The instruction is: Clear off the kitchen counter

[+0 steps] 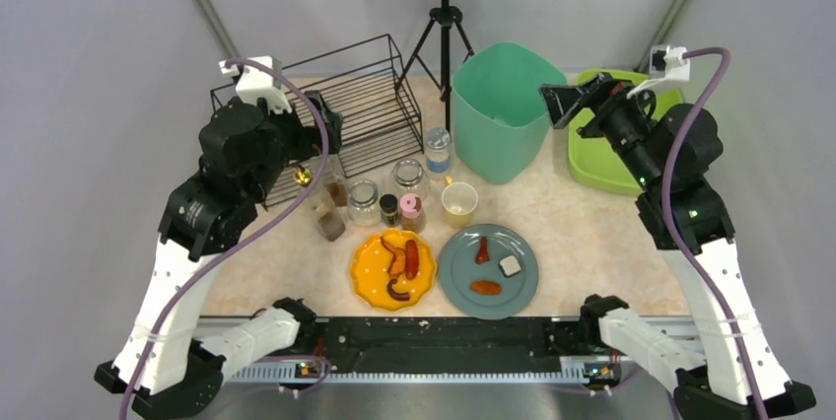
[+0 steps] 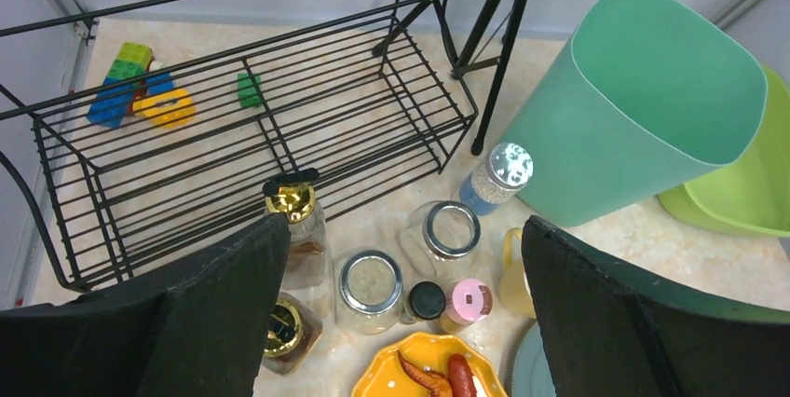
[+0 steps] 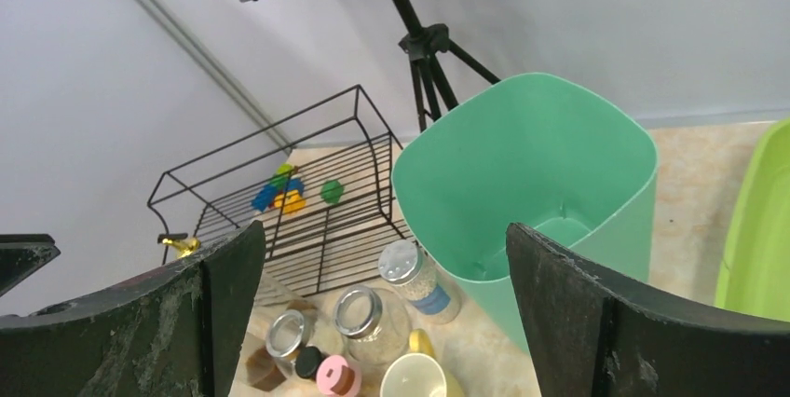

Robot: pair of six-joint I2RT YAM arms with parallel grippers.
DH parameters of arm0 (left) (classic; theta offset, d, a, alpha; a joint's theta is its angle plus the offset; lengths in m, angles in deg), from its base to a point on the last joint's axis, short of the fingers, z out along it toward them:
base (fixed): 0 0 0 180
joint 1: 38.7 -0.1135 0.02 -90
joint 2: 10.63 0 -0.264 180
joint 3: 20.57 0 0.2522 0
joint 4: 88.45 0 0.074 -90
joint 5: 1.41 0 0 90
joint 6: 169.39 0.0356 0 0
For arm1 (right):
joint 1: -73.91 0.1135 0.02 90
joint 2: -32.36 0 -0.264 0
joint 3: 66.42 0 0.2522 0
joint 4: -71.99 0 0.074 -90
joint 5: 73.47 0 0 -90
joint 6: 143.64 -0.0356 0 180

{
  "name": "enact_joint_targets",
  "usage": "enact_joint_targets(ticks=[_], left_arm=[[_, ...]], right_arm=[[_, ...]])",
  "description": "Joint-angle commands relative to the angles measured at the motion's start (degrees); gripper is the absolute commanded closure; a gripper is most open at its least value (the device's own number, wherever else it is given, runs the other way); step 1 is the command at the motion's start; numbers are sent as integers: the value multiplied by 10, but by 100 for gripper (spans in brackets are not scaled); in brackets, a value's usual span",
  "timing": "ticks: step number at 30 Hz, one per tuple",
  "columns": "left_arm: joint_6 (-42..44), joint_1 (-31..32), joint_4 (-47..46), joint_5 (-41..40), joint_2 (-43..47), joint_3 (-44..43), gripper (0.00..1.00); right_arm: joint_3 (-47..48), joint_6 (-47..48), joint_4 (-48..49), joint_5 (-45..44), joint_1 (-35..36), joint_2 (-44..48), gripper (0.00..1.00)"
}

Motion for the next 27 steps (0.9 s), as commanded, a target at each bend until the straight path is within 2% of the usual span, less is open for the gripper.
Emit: enact_joint_targets(ticks=[1,6,13,18,27], left_arm=[[15,0,-6,12,27,2,1],[13,0,25,-32,32,10,1],[-16,0,32,-90,79,80,1],[-48,1,42,-158,119,111,1],[-60,1,40,-205,178,140,1]], right_arm=[[6,4,49,63,-1,-8,1],[-11,9,83,142,12,-26,1],[4,80,70,82,183,-104,1],[-21,114,99,45,281,-150,3],[-57,190,199,84,399,-244,7]])
